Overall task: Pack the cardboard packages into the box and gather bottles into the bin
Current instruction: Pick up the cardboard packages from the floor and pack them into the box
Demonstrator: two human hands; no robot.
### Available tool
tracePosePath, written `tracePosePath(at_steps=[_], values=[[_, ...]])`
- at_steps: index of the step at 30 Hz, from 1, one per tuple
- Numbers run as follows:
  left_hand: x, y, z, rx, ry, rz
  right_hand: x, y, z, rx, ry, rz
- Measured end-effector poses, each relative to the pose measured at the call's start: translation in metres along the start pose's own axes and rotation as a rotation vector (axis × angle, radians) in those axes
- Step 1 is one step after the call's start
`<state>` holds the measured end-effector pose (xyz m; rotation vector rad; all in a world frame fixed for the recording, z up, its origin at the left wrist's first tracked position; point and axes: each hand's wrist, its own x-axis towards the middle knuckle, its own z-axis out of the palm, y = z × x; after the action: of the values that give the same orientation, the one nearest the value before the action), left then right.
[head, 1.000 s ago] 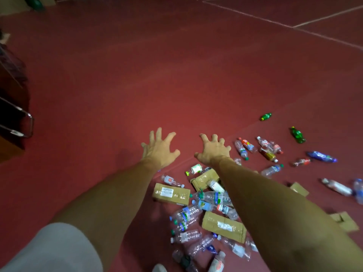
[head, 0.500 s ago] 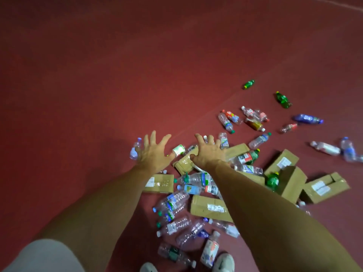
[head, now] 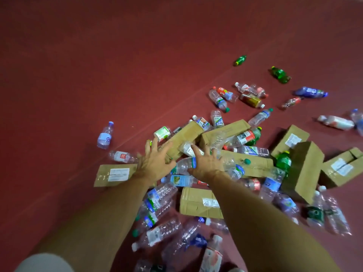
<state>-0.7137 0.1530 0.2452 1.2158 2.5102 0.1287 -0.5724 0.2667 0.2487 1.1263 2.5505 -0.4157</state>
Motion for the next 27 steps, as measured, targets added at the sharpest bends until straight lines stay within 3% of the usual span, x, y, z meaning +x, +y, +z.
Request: tracePosePath(at_steps=[6,12,27], values=[[0.025,-0.041,0.141,-0.016,-0.001,-0.048,0.058,0.006,0.116,-0.051,-0.064,-0.141],[0.043,-0.058,0.217,0.026,-0.035,-0.021,0.088,0.037,0.190,-0.077,-0.063,-0.183],[0.031,-0.075,0.259,0.124,-0.144,0.066,0.077,0.051,0.262,-0.238,-0.258,-0.265]])
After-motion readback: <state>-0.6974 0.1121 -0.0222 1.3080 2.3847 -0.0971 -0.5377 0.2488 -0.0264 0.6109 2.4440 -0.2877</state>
